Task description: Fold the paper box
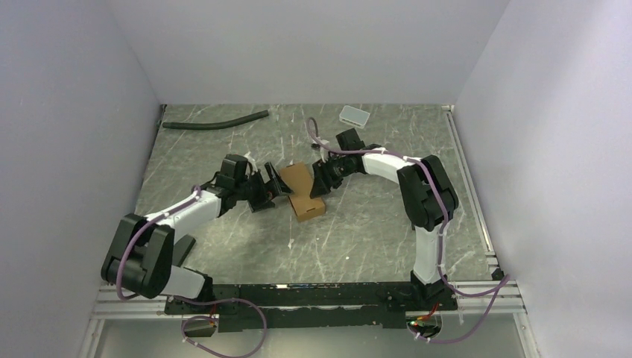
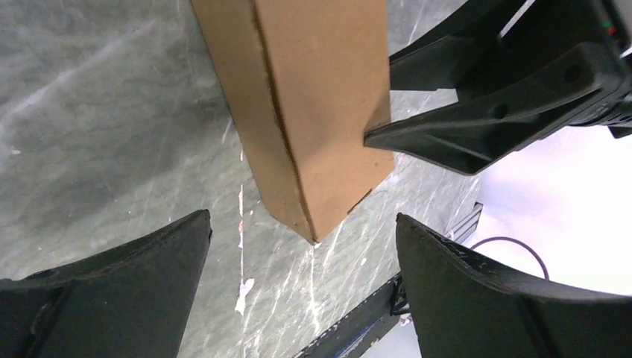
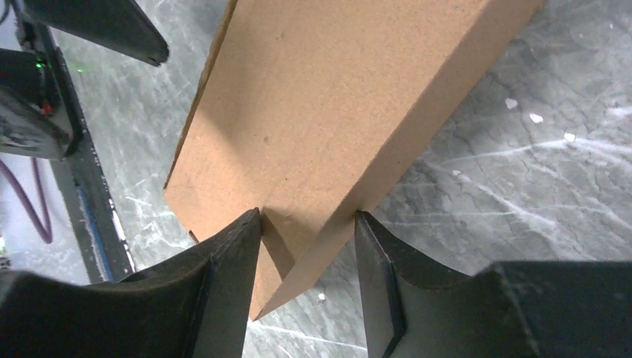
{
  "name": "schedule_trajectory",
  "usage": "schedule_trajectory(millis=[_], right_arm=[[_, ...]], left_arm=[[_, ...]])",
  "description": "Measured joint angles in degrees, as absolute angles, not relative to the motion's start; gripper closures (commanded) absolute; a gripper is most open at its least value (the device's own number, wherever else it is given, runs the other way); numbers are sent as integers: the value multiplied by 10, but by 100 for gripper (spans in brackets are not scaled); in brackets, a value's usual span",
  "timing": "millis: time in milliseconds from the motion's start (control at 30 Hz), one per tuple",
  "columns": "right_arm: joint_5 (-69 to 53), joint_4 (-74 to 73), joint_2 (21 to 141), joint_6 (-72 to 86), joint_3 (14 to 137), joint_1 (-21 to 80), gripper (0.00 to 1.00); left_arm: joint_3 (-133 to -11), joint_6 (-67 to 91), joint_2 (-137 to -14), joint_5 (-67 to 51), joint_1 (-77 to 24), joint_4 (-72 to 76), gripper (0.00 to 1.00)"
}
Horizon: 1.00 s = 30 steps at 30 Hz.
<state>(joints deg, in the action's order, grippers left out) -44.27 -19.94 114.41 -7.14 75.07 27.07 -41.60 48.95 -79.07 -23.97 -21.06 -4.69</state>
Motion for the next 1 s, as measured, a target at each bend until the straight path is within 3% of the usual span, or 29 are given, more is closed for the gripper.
schedule_trajectory(millis=[567, 700, 933, 1000], right_arm=[[-535, -184, 1166, -15, 738, 223, 58], [-546, -183, 1170, -11, 738, 218, 57], [-545, -182, 1170, -13, 737, 217, 39], [-543, -182, 1170, -17, 734, 216, 31]], left_arm=[[-386, 573, -949, -304, -204, 172, 3], [-393, 593, -972, -312, -203, 206, 19], [-420, 609, -1011, -316, -203, 223, 50], [-423, 609, -1011, -317, -203, 217, 54]])
